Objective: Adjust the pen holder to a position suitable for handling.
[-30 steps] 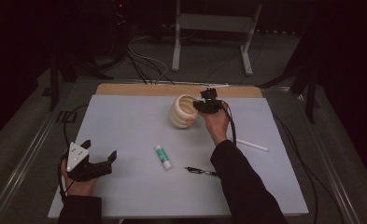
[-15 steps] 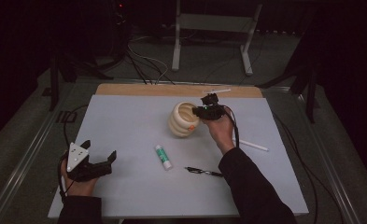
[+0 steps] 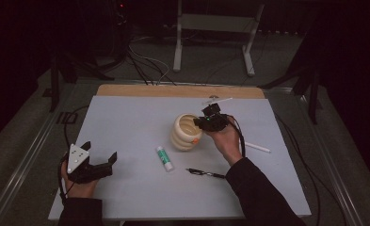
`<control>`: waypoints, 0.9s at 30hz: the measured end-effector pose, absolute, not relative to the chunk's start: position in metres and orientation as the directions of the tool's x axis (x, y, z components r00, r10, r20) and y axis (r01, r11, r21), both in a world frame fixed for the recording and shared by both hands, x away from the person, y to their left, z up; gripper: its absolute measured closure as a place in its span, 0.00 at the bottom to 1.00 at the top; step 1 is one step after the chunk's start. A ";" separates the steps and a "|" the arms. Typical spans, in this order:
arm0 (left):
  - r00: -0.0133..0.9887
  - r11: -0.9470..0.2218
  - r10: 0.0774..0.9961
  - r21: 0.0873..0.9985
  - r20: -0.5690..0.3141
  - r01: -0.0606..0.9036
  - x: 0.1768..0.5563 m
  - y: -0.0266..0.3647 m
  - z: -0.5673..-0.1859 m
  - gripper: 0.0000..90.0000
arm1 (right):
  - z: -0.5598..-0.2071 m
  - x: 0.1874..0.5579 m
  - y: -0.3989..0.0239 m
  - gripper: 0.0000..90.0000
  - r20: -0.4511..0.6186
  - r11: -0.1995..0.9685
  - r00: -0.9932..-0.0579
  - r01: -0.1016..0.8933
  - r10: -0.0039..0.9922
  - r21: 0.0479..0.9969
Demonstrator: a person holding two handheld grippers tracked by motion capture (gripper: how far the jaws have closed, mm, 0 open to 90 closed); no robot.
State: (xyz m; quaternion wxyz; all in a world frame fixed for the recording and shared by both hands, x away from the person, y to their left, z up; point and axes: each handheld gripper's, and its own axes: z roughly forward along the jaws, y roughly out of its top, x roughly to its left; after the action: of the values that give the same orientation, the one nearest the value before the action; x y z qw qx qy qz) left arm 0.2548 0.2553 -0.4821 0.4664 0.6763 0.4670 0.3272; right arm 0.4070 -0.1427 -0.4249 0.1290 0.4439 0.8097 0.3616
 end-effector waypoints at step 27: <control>0.348 -0.111 0.937 0.938 -0.011 0.328 0.255 0.257 -0.484 0.00 | -0.454 0.382 -0.136 0.86 0.035 0.454 -0.604 0.635 0.797 0.625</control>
State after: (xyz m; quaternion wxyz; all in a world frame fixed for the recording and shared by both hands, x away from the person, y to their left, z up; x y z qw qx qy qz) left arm 0.2552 0.2571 -0.4839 0.4723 0.6717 0.4708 0.3227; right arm 0.3821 -0.1356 -0.4545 0.1328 0.4249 0.8423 0.3038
